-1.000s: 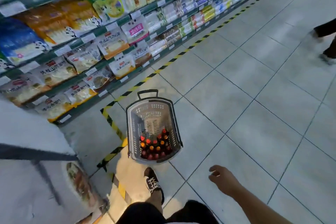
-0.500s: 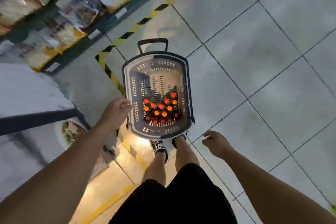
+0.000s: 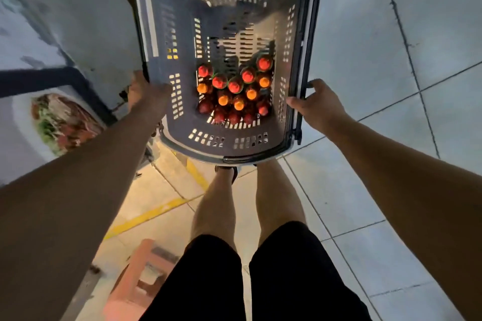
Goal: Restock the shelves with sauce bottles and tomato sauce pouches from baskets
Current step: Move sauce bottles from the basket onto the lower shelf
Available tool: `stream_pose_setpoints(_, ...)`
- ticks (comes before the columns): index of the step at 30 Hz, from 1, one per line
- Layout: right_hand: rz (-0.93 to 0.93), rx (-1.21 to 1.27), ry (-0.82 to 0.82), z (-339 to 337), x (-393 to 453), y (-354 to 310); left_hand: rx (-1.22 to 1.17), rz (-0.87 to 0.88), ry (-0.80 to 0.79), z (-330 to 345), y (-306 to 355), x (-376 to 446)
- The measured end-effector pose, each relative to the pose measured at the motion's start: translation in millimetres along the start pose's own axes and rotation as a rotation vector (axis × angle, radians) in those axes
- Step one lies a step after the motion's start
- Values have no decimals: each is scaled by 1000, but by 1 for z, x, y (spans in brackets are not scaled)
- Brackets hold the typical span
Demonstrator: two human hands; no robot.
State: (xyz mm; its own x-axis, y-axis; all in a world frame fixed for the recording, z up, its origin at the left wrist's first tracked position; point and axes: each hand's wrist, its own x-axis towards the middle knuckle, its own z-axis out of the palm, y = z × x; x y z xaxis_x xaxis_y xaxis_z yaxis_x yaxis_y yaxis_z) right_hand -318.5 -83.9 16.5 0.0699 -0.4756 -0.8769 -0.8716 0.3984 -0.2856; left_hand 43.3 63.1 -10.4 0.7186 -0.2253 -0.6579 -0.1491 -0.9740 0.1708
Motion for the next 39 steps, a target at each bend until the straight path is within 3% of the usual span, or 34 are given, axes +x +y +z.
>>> stream_pose_setpoints(4, -84, 52, 6, 30, 11, 20, -26, -24, -15, 18, -44, 56)
stream_pose_setpoints(8, -74, 118, 58, 41, 13, 23, -69, 7, -40, 6, -13, 8)
stream_pose_setpoints(16, 8, 205, 159, 32, -11, 24, -174, 76, -55, 13, -31, -15)
stream_pose_setpoints(30, 81, 489, 529, 101, -254, 122, -285, 376, -219, -16, -126, -177)
stream_pose_setpoints(39, 175, 659, 568, 198, -366, 209, -232, 405, -265, -38, -231, -267)
